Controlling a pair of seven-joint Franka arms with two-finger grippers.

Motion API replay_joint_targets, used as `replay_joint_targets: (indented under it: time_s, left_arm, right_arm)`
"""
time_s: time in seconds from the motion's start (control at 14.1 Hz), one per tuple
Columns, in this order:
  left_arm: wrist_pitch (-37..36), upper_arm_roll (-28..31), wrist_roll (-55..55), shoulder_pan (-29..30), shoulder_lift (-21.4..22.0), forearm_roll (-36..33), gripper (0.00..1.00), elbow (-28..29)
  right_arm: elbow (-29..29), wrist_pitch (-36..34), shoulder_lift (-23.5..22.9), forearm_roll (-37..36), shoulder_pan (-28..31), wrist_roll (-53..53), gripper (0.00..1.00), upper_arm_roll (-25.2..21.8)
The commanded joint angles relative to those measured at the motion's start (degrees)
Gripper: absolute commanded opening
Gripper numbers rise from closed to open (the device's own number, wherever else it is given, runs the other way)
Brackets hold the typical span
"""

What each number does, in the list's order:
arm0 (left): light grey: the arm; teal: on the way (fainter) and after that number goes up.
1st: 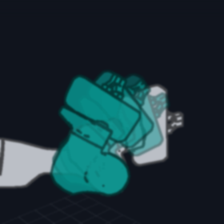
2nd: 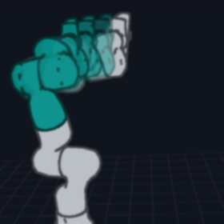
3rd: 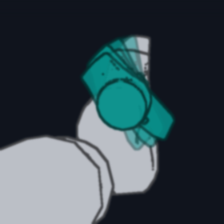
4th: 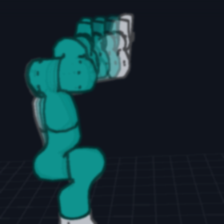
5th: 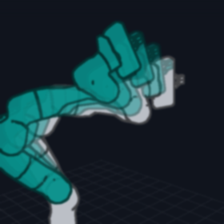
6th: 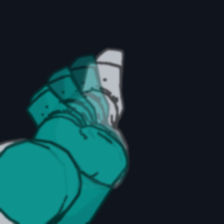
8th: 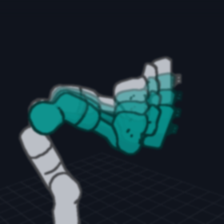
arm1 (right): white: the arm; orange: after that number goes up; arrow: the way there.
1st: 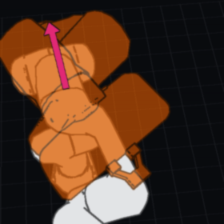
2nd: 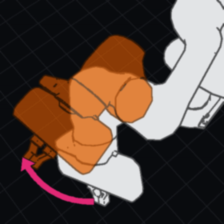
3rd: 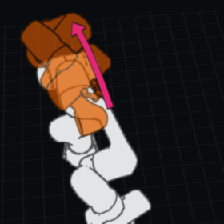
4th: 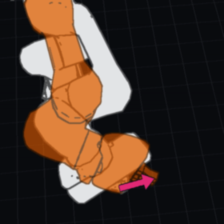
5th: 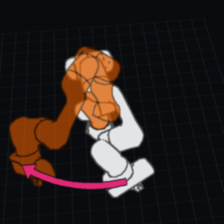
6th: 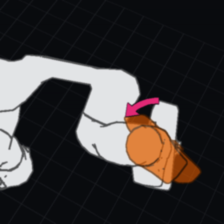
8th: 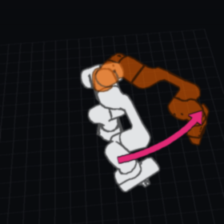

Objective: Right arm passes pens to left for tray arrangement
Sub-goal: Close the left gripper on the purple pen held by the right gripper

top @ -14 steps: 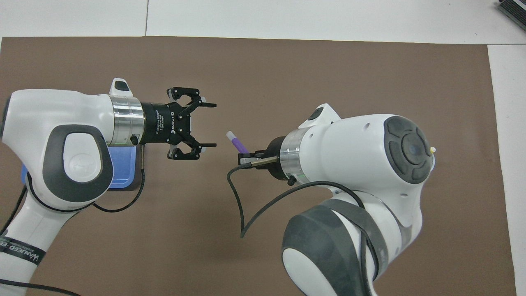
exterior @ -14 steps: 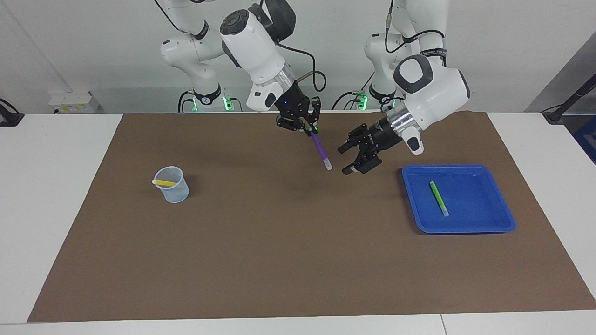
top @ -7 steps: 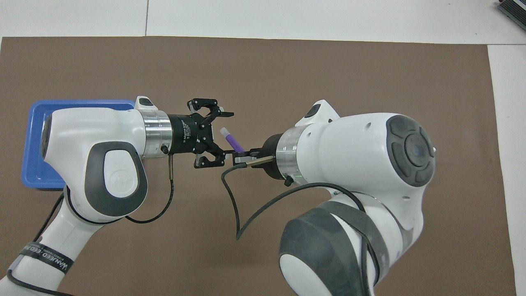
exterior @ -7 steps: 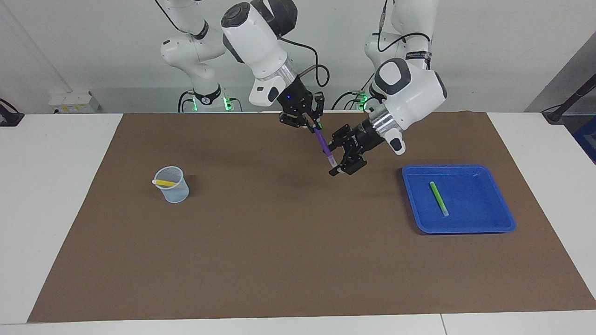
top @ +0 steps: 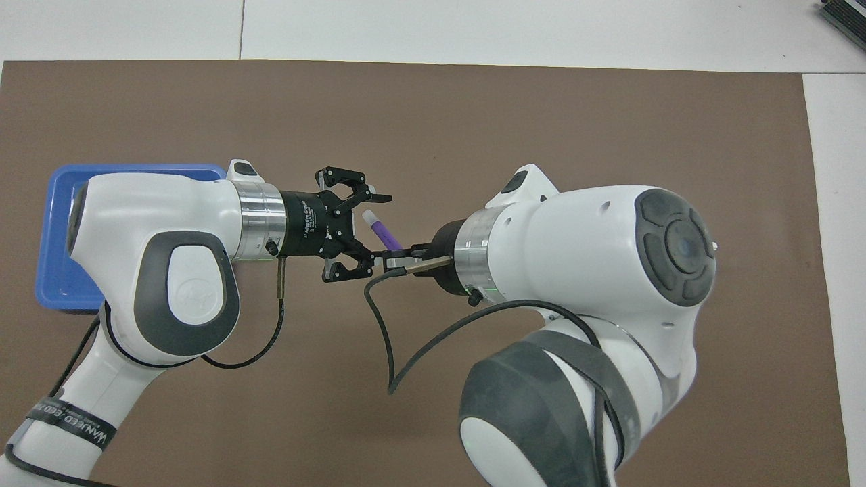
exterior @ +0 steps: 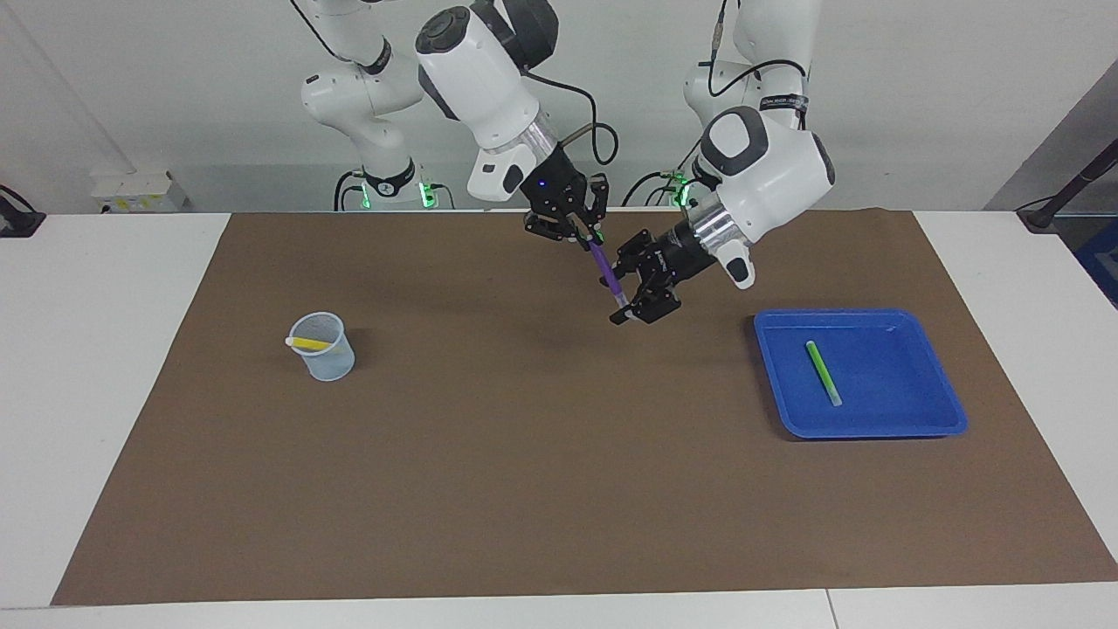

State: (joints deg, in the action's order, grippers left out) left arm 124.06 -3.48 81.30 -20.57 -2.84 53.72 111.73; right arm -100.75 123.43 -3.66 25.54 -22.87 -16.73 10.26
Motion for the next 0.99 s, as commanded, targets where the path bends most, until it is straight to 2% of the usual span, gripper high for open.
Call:
replay_joint_targets:
  time_s: [0.0, 0.64, 0.71, 0.85, 0.92]
  left_arm:
    - [-4.17, 0.4, 0.61, 1.05, 0.47, -2.12, 0.77, -1.51]
    - [-6.02, 0.58, -0.53, 1.14, 0.91, -2.21, 0.6, -1.43]
    - [-6.11, 0.58, -0.53, 1.14, 0.91, -2.13, 0.55, -1.43]
    - [-6.11, 0.58, -0.53, 1.14, 0.91, -2.21, 0.36, -1.51]
    - [-6.11, 0.58, -0.53, 1.14, 1.0, -2.13, 0.3, -1.43]
  right_arm:
    - [0.73, -0.21, -0.47, 1.53, 0.46, 1.17, 0.0, 0.38]
    - [0.73, -0.21, -0.47, 1.53, 0.46, 1.17, 0.0, 0.38]
    - [0.73, -0.21, -0.47, 1.53, 0.46, 1.17, 0.0, 0.29]
    - [0.73, -0.21, -0.47, 1.53, 0.46, 1.17, 0.0, 0.38]
    - [0.73, -0.12, -0.47, 1.53, 0.46, 1.17, 0.0, 0.38]
